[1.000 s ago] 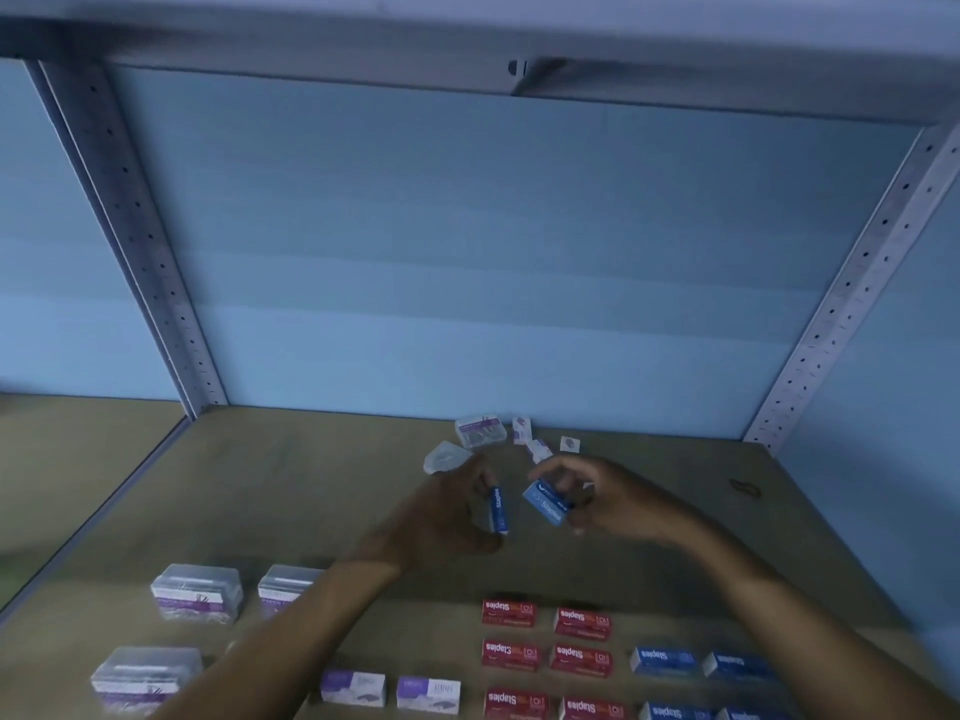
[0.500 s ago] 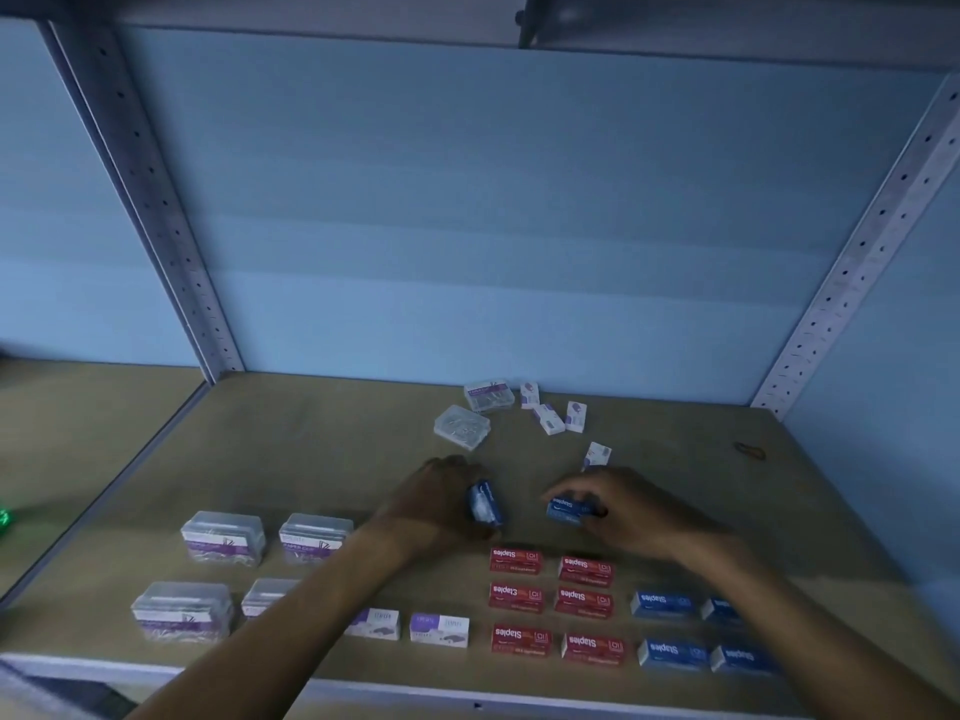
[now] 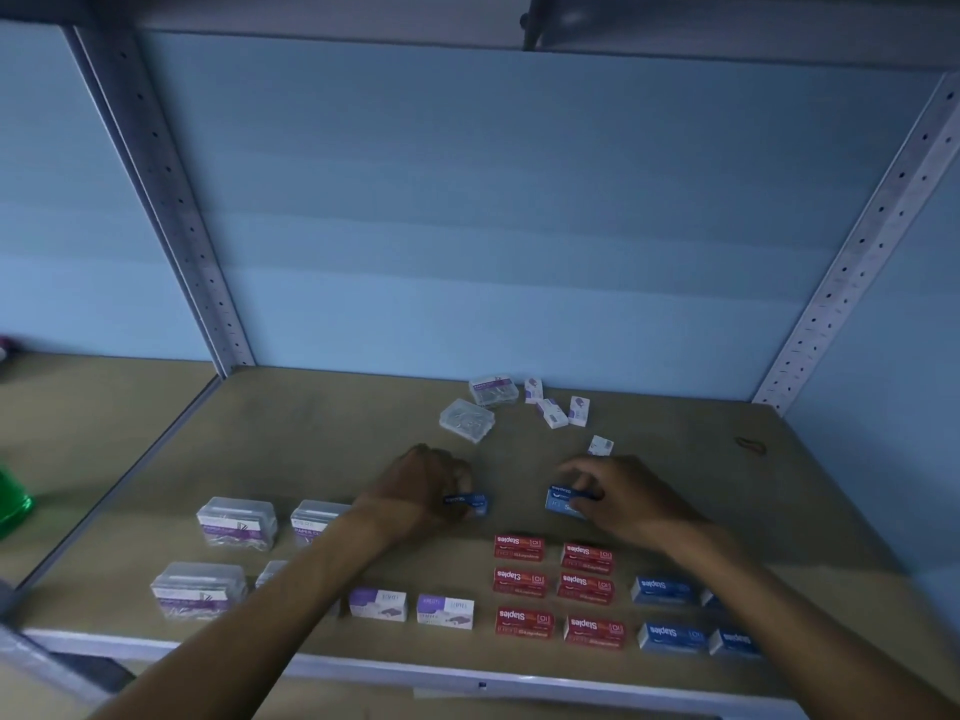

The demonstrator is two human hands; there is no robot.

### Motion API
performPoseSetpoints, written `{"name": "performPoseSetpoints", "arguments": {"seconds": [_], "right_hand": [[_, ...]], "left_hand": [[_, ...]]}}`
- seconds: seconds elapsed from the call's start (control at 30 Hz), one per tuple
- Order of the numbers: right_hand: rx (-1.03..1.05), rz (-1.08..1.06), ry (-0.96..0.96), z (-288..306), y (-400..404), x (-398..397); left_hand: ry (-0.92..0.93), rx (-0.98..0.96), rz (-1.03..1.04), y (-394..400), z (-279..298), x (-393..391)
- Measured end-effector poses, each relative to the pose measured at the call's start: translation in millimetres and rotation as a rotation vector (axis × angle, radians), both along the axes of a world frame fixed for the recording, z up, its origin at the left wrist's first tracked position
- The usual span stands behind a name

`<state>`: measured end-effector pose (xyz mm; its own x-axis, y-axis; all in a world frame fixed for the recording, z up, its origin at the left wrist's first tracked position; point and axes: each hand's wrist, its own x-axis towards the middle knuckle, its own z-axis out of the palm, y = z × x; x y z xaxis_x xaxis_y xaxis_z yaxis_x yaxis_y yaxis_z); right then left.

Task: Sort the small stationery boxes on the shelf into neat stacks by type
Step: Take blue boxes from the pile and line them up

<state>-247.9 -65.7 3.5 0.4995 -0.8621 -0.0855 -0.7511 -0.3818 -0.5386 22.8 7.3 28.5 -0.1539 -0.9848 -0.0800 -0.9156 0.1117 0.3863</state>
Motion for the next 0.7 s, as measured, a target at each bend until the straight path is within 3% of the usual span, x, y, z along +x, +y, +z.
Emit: {"name": "performPoseSetpoints", "arguments": {"seconds": [0.17, 0.43, 0.7], "right_hand": [[0.016, 0.044, -0.067, 17, 15, 27], [-0.013, 0.146, -0.125, 46, 39, 67], [-0.047, 0.006, -0.012, 64, 22, -14]], "left_hand": [[0.040, -0.020, -0.012, 14, 14, 17], [-0.076, -0.132, -0.029, 29, 20, 31], [0.010, -0.237, -0.052, 0, 42, -43]]}}
